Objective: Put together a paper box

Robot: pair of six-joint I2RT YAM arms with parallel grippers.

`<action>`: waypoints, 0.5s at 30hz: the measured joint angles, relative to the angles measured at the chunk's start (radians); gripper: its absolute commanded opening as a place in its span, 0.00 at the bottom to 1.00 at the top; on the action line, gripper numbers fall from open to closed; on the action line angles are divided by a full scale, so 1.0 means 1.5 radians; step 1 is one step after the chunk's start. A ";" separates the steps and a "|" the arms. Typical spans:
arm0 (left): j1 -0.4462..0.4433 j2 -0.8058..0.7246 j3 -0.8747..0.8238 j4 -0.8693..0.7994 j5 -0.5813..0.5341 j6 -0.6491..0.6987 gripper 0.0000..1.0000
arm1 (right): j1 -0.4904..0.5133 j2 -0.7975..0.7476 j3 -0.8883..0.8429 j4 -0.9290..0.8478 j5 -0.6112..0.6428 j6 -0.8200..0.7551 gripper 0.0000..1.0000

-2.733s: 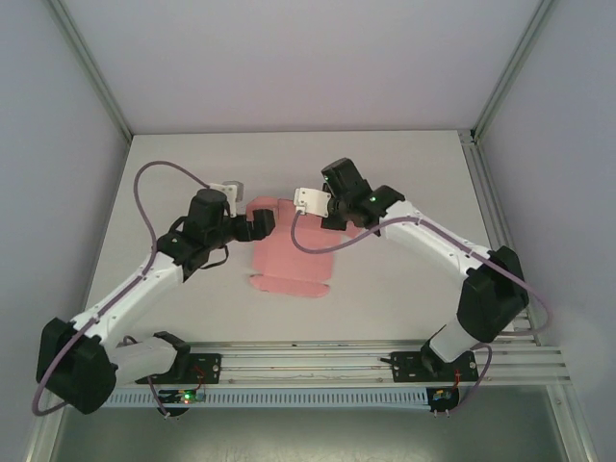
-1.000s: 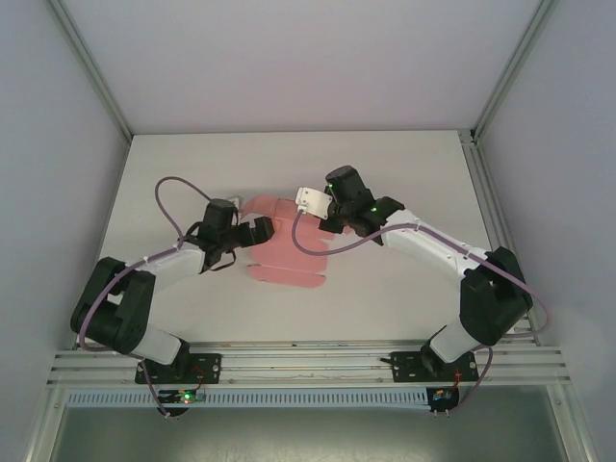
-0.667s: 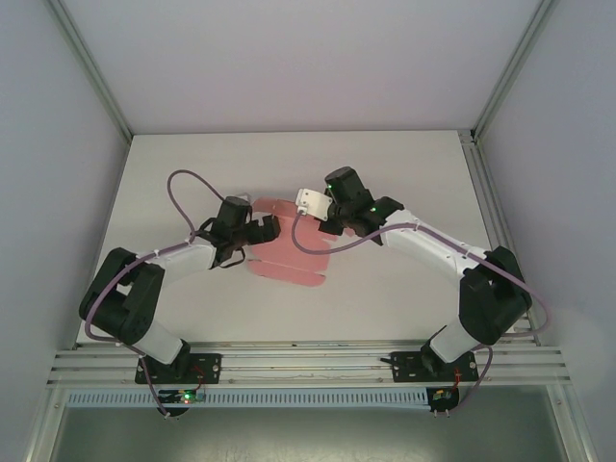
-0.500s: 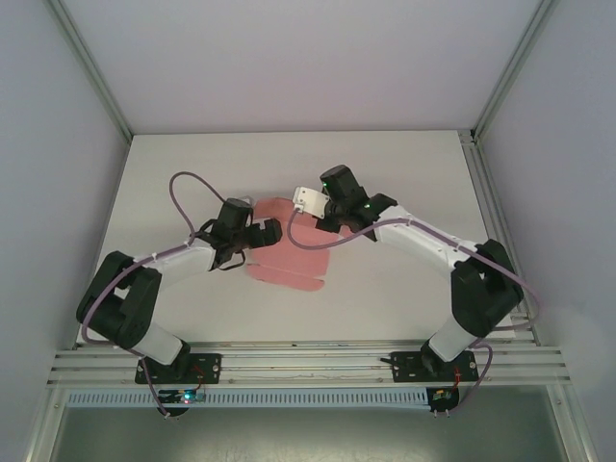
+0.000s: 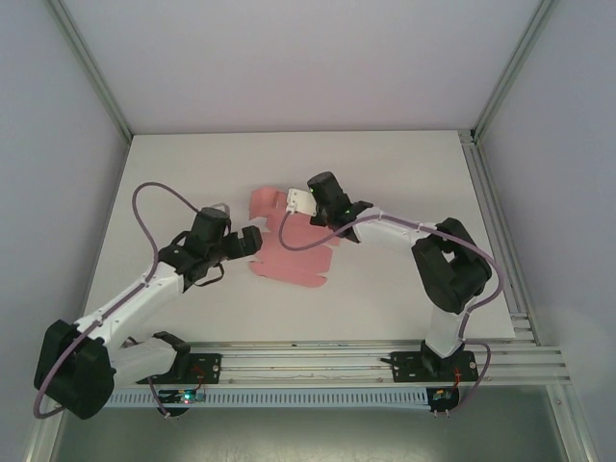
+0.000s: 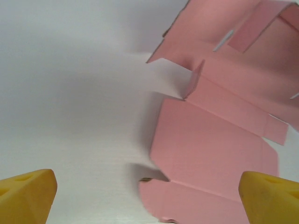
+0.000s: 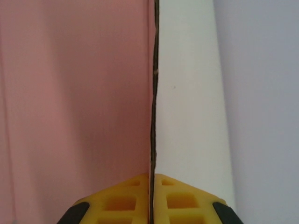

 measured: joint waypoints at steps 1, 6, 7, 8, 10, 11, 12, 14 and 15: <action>0.007 -0.001 0.000 -0.007 -0.007 -0.004 1.00 | 0.002 0.005 -0.016 0.038 0.010 -0.018 0.09; 0.072 0.026 0.002 -0.020 -0.031 -0.024 1.00 | 0.003 0.038 -0.080 0.211 0.052 -0.105 0.09; 0.085 0.039 0.004 -0.019 -0.033 -0.027 1.00 | 0.003 0.041 -0.087 0.231 0.056 -0.115 0.09; 0.097 0.056 0.008 -0.019 -0.036 -0.031 1.00 | 0.003 0.043 -0.093 0.252 0.059 -0.124 0.09; 0.117 0.093 0.019 -0.013 -0.039 -0.036 1.00 | 0.006 0.043 -0.102 0.285 0.063 -0.138 0.09; 0.127 0.116 0.027 -0.007 -0.039 -0.037 1.00 | 0.007 0.043 -0.108 0.305 0.064 -0.147 0.09; 0.136 0.139 0.036 0.002 -0.039 -0.038 1.00 | 0.010 0.043 -0.114 0.324 0.066 -0.153 0.09; 0.154 0.195 0.060 0.028 -0.034 -0.038 1.00 | 0.015 0.043 -0.130 0.362 0.068 -0.168 0.09; 0.162 0.218 0.071 0.041 -0.027 -0.036 1.00 | 0.018 0.043 -0.138 0.374 0.070 -0.174 0.09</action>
